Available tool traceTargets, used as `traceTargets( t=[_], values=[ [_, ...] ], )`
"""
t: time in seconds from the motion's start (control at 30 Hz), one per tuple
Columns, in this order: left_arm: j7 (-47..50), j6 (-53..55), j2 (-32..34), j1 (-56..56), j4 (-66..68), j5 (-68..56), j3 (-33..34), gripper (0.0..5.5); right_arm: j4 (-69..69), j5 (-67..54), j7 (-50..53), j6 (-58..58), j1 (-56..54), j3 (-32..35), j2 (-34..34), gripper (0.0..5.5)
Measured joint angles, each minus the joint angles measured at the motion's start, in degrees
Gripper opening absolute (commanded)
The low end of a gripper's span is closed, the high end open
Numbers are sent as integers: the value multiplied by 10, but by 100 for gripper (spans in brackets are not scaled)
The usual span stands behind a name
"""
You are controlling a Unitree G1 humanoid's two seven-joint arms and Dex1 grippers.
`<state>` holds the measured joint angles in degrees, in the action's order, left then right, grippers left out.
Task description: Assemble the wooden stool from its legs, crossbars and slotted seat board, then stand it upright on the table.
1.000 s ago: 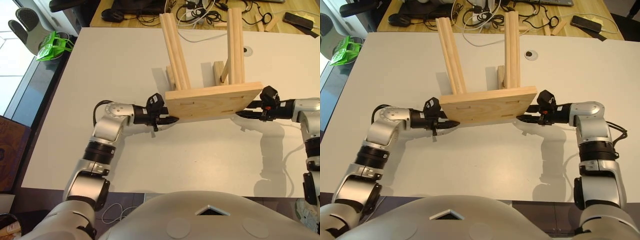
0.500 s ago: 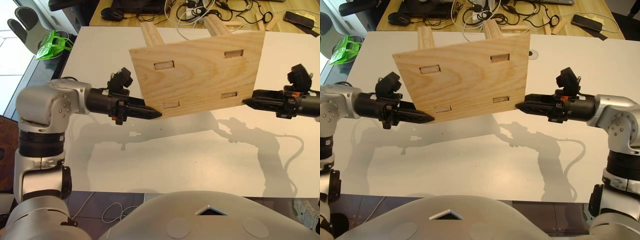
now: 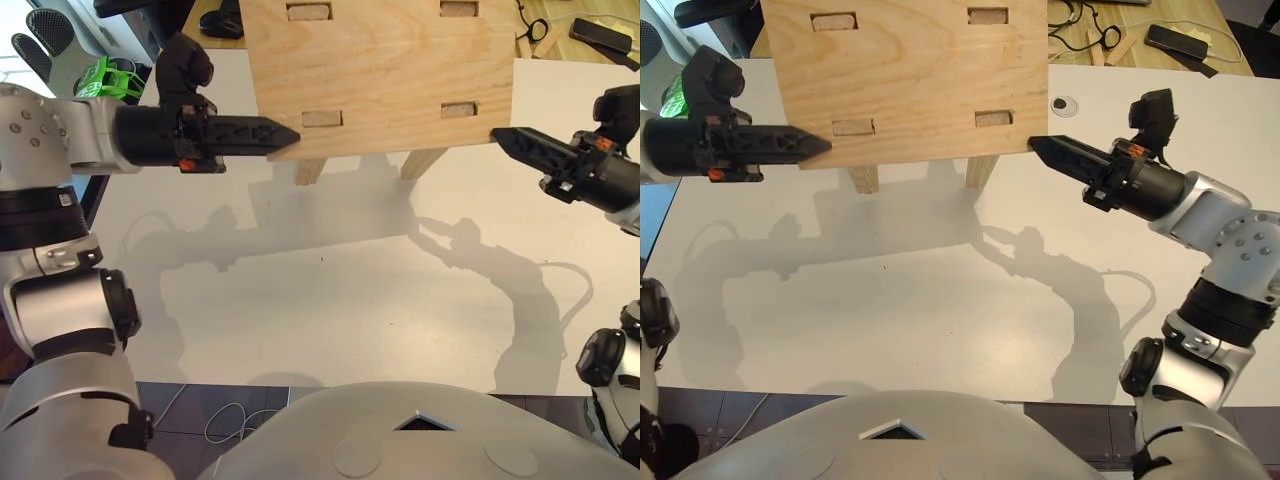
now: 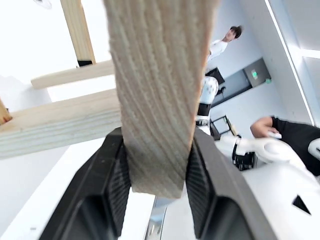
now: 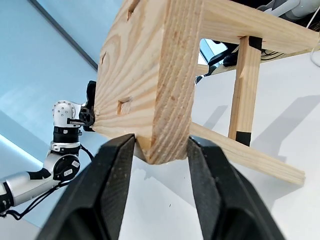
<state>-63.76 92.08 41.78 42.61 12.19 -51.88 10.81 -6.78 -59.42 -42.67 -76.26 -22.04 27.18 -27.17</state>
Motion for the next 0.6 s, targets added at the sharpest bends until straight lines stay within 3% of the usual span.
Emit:
traceTargets(
  t=[0.23, 0.47, 0.6],
  values=[
    [224, 0, -155, -13, 19, -59, 169, 136, 19, -155, 258, 113, -4, 30, 99, 165],
    [599, -32, -485, -28, -158, -124, 403, 136, -39, -284, 584, 341, -4, 13, 239, 149],
    [730, -90, -488, -25, -197, -185, 410, 137, -48, -281, 649, 393, -4, -24, 298, 148]
  ],
)
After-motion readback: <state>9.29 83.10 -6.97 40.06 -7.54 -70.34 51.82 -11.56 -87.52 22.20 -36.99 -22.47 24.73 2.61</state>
